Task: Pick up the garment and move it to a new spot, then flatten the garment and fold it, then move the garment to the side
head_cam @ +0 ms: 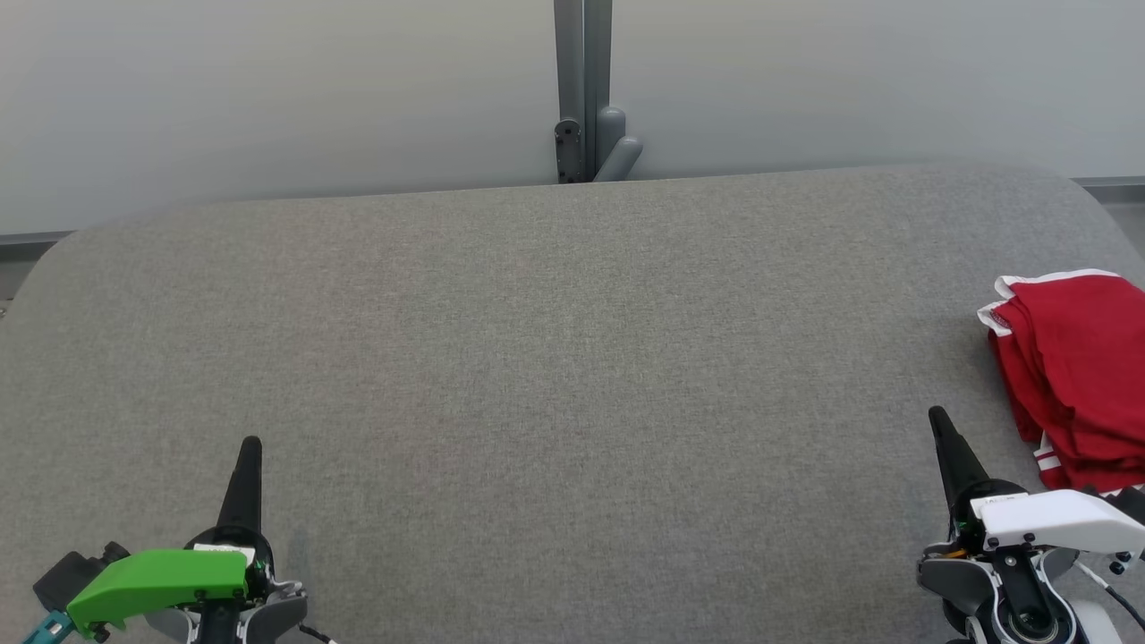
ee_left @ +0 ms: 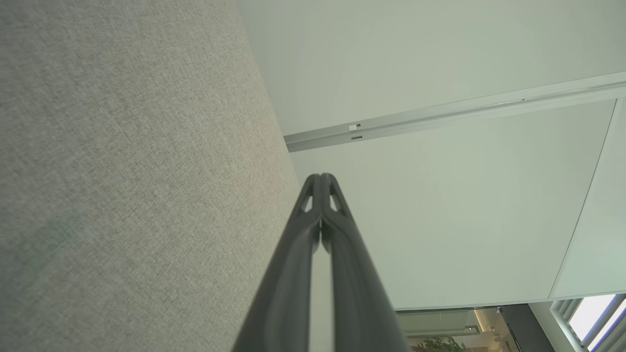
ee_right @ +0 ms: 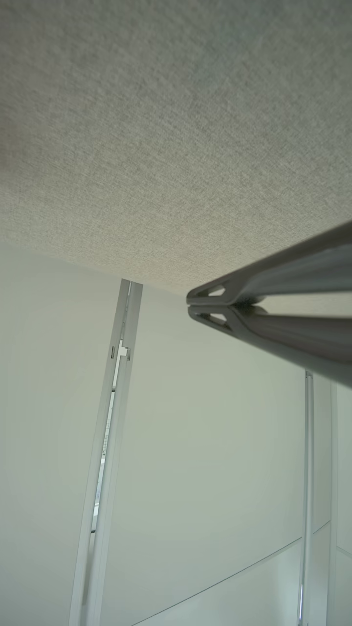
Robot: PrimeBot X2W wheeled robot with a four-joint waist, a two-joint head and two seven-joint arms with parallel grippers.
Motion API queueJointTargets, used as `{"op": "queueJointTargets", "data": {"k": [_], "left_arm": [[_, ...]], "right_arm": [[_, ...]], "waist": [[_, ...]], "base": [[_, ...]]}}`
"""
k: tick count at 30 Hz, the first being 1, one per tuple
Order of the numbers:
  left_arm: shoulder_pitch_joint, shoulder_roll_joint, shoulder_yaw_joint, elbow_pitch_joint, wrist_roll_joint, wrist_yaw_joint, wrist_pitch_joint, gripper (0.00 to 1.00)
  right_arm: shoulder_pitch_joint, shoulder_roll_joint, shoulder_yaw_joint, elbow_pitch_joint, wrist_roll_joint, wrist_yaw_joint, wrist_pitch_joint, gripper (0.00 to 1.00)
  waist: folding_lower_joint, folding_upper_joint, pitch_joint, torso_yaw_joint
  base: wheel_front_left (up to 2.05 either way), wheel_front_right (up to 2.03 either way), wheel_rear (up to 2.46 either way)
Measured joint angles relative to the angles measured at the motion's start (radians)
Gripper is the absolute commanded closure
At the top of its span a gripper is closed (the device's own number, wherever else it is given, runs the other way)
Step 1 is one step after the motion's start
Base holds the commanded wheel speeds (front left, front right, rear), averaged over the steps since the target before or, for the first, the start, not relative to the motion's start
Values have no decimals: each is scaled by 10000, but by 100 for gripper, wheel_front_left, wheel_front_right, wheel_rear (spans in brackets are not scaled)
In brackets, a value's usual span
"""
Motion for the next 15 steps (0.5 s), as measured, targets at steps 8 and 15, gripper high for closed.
{"op": "queueJointTargets", "data": {"k": [8, 15], "left_arm": [[-112, 0, 88, -31, -548, 0, 176, 100], [-220, -2, 203, -52, -1055, 0, 337, 100]], "right_arm": [[-58, -8, 27, -25, 688, 0, 167, 100], [-182, -17, 54, -52, 1342, 0, 303, 100]], "waist": [[0, 0, 14, -26], [0, 0, 27, -51]], "base": [[0, 0, 0], [0, 0, 0]]}}
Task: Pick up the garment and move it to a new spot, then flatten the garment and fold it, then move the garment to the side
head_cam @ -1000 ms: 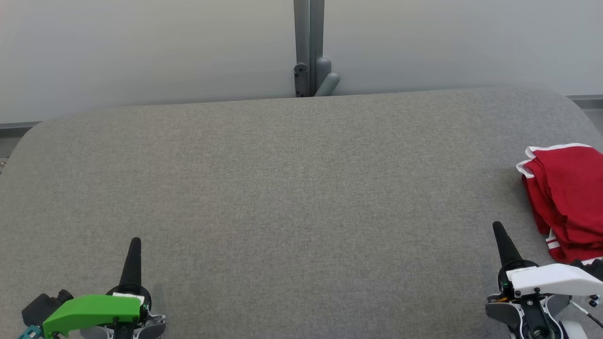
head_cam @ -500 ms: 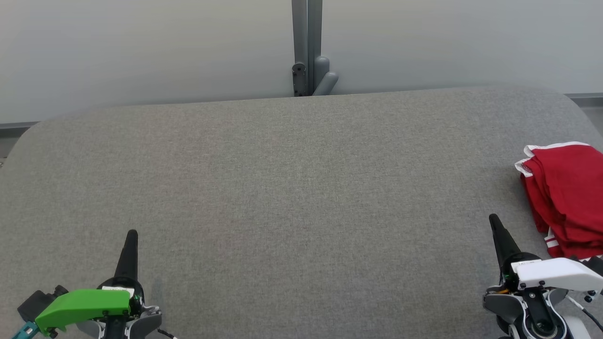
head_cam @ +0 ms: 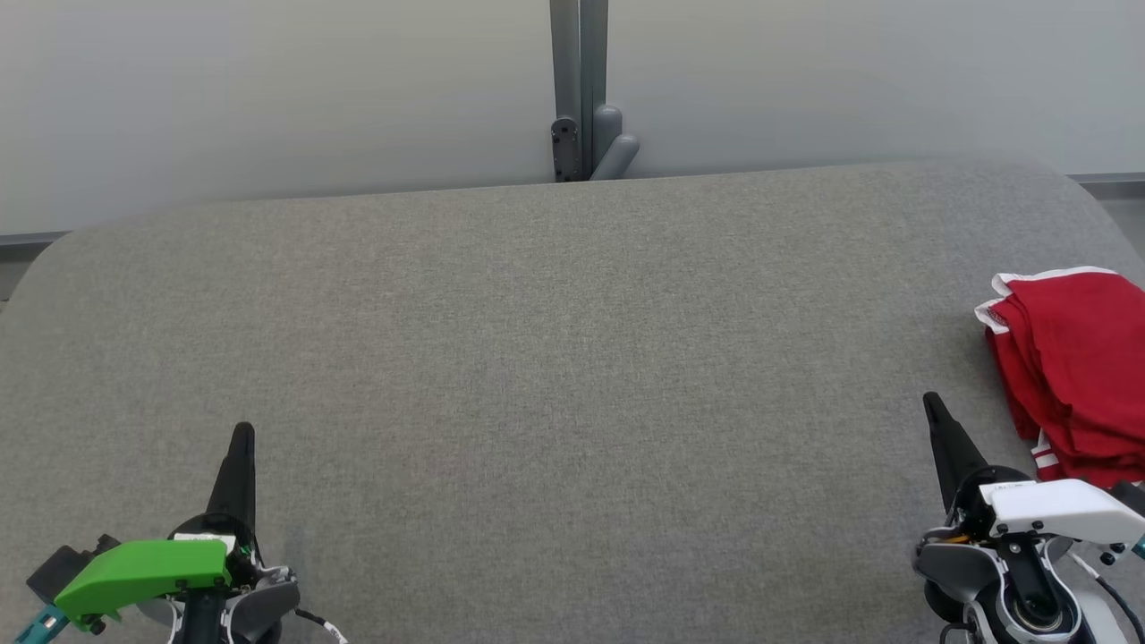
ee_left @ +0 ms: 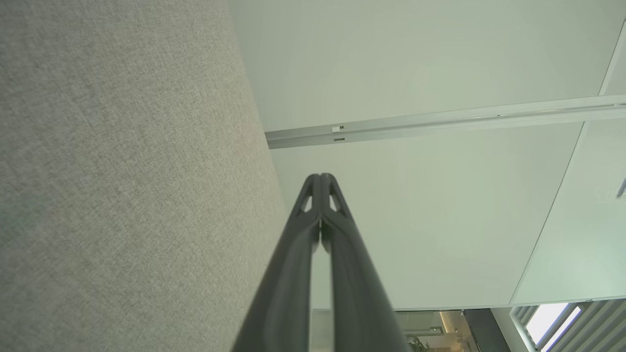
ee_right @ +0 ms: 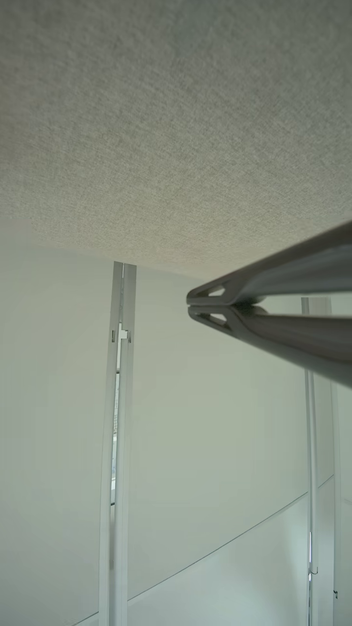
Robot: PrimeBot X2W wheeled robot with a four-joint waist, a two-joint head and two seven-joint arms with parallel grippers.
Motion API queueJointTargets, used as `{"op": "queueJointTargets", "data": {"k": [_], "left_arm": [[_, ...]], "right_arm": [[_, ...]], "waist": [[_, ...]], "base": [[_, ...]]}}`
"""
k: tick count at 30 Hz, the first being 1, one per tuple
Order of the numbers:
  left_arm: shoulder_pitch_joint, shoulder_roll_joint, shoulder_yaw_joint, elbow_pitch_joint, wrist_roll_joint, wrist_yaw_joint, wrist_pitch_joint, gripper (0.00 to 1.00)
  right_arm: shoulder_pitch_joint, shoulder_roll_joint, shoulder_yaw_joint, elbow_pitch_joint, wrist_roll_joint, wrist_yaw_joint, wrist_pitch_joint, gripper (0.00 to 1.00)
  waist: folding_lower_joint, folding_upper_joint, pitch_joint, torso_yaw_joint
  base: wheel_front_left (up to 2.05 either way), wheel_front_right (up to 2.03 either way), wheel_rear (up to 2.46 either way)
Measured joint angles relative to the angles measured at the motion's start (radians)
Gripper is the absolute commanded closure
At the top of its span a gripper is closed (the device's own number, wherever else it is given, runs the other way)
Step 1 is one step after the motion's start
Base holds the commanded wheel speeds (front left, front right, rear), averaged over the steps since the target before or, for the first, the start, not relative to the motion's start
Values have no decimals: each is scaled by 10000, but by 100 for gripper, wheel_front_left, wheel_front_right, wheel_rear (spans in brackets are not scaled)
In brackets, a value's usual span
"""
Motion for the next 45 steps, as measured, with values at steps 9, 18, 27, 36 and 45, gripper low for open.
{"op": "queueJointTargets", "data": {"k": [9, 18, 27, 36, 45], "left_arm": [[-134, 0, 90, -23, -514, 0, 184, 100], [-194, -4, 140, -42, -846, 0, 274, 100], [-194, -13, 157, -42, -846, 0, 286, 100], [-195, -21, 174, -42, -844, 0, 288, 100], [-196, -29, 190, -42, -842, 0, 316, 100]], "right_arm": [[-64, -8, 27, -29, 696, 0, 169, 100], [-129, -15, 44, -50, 1070, 0, 261, 100], [-135, -17, 44, -52, 1070, 0, 261, 100], [-136, -17, 44, -52, 1070, 0, 259, 100], [-137, -17, 44, -52, 1070, 0, 261, 100]], "waist": [[0, 0, 15, -30], [0, 0, 24, -46], [0, 0, 24, -46], [0, 0, 24, -46], [0, 0, 23, -46]], "base": [[0, 0, 0], [0, 0, 0], [0, 0, 0], [0, 0, 0], [0, 0, 0]]}}
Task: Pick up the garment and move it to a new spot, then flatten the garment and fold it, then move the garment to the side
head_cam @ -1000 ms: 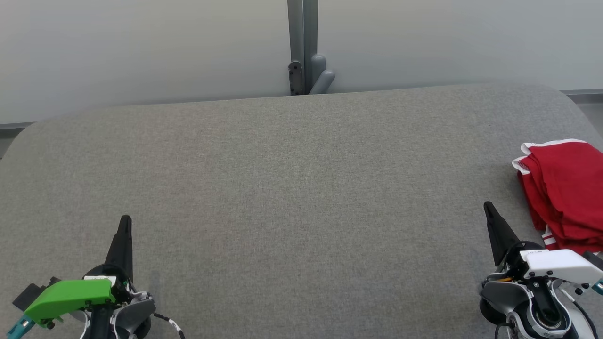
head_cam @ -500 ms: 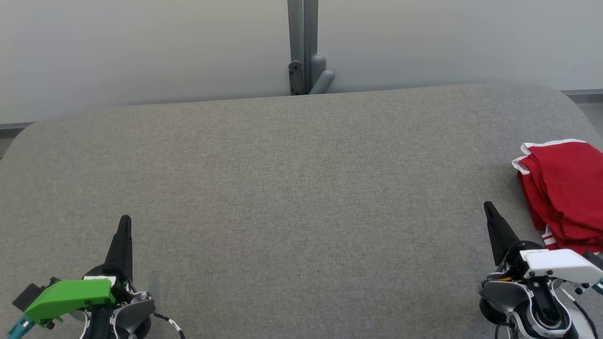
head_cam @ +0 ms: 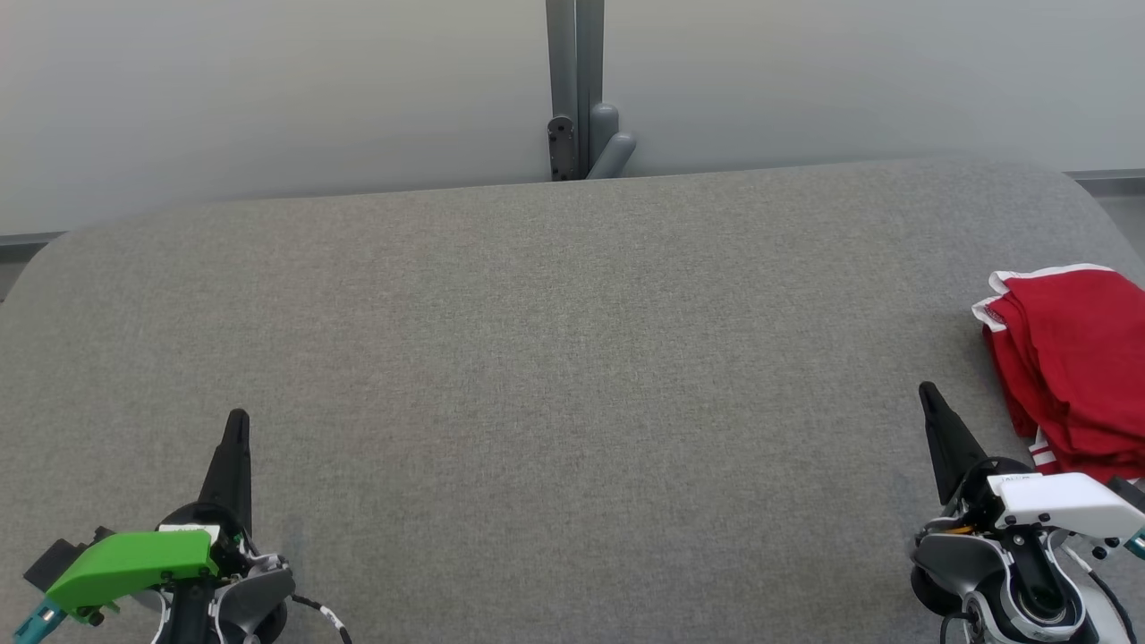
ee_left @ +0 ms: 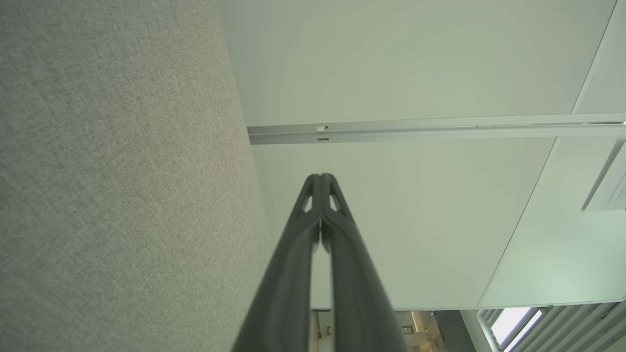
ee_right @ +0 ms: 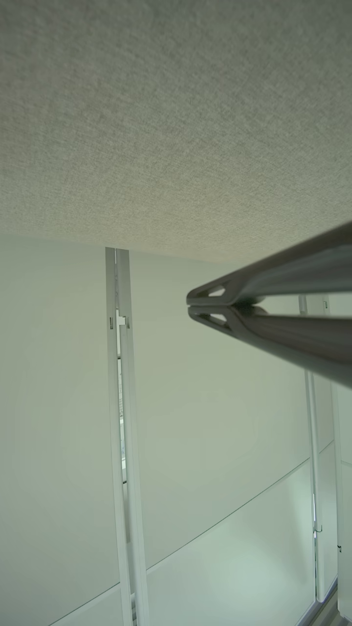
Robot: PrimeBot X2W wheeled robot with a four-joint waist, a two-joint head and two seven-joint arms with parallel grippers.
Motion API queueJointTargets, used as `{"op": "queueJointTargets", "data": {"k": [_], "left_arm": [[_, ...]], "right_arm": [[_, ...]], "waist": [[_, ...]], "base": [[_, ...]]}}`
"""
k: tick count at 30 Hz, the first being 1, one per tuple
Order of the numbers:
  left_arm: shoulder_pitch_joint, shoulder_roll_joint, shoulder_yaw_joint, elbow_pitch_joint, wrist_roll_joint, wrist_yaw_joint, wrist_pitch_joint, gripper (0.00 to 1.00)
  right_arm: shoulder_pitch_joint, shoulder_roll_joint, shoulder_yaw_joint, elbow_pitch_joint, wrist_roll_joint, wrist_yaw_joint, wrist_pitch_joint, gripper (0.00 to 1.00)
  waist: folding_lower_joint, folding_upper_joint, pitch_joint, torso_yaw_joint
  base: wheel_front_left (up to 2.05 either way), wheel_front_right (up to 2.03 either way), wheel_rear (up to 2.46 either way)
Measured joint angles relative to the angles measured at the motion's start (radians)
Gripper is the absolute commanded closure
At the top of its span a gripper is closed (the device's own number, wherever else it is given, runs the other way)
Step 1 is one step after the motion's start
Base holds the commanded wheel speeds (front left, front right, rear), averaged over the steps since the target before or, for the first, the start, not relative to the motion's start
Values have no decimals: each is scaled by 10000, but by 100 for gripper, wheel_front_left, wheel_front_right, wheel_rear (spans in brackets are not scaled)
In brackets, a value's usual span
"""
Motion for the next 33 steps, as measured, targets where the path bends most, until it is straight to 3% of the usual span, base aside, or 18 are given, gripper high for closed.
{"op": "queueJointTargets", "data": {"k": [33], "left_arm": [[-1, -21, 48, 0, 29, 0, 42, 100]], "right_arm": [[-1, 0, 2, 0, 2, 0, 0, 100]], "waist": [[0, 0, 0, 0]], "base": [[0, 0, 0]]}}
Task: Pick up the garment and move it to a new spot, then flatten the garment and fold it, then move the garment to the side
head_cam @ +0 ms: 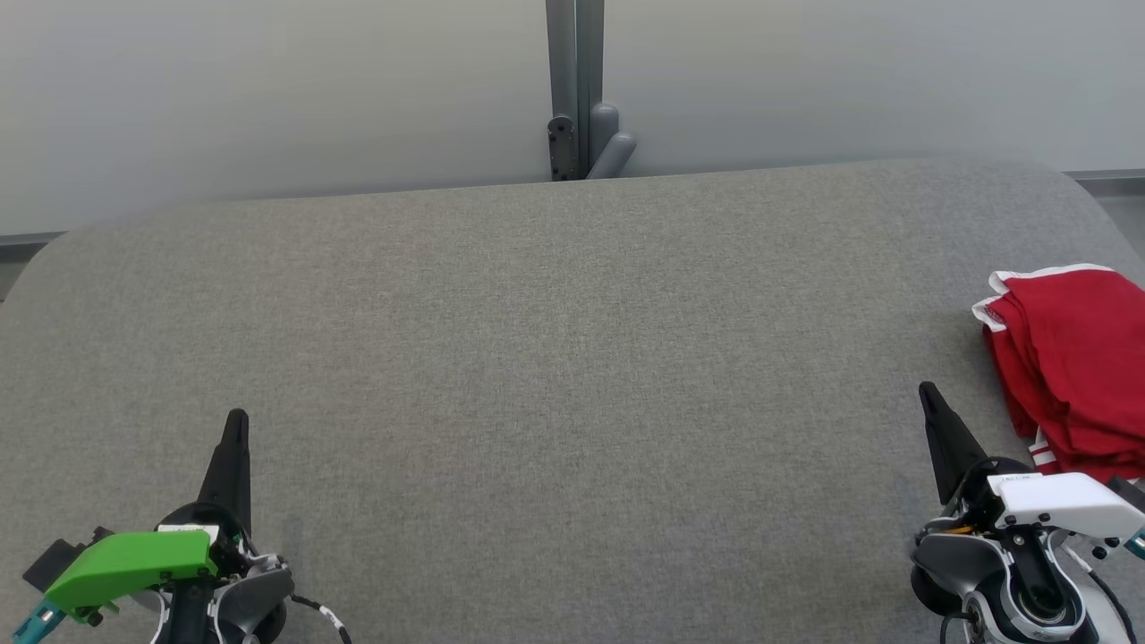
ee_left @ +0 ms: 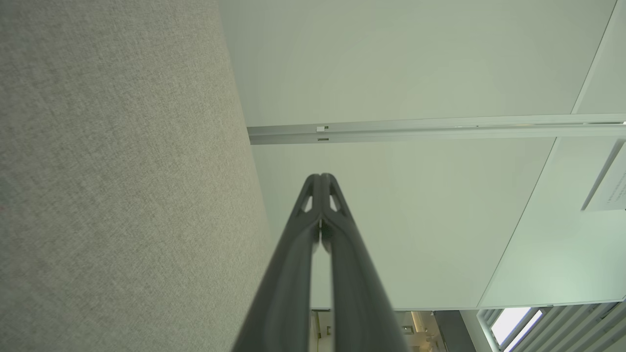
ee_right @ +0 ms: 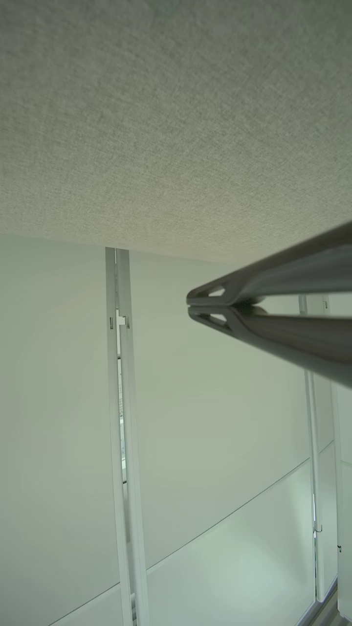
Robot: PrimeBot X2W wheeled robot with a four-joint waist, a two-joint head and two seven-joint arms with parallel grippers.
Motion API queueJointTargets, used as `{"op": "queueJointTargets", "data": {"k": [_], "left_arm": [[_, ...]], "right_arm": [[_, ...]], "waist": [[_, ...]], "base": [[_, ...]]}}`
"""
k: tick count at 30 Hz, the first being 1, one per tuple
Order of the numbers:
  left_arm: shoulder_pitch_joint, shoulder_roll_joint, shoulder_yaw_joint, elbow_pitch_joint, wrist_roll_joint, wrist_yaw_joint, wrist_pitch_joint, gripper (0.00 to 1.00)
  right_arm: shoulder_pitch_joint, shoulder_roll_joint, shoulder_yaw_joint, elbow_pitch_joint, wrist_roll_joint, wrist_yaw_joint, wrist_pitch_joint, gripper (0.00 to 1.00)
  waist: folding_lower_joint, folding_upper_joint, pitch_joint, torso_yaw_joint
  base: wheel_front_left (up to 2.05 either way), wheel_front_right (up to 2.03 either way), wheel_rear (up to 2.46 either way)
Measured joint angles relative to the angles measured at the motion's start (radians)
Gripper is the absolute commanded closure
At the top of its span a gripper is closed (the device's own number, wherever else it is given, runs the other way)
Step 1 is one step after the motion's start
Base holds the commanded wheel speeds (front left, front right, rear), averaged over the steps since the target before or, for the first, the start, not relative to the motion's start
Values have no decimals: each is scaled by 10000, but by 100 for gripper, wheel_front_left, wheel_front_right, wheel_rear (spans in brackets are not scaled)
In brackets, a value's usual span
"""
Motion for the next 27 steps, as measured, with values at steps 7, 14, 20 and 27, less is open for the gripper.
{"op": "queueJointTargets", "data": {"k": [7, 14, 20, 27], "left_arm": [[-1, -6, 10, 0, 0, 0, 2, 100], [-1, -8, 17, 0, 0, 0, 2, 100], [-1, -12, 23, 0, 2, 0, 4, 100], [-2, -15, 31, 0, 13, 0, 4, 100]], "right_arm": [[0, 0, 0, 0, 0, 0, 0, 100], [-1, 0, 0, 0, 0, 0, 0, 100], [-1, 0, 0, 0, 0, 0, 0, 100], [-1, 0, 0, 0, 0, 0, -2, 100]], "waist": [[0, 0, 0, 0], [0, 0, 0, 0], [0, 0, 0, 0], [0, 0, 0, 0]], "base": [[0, 0, 0], [0, 0, 0], [0, 0, 0], [0, 0, 0]]}}
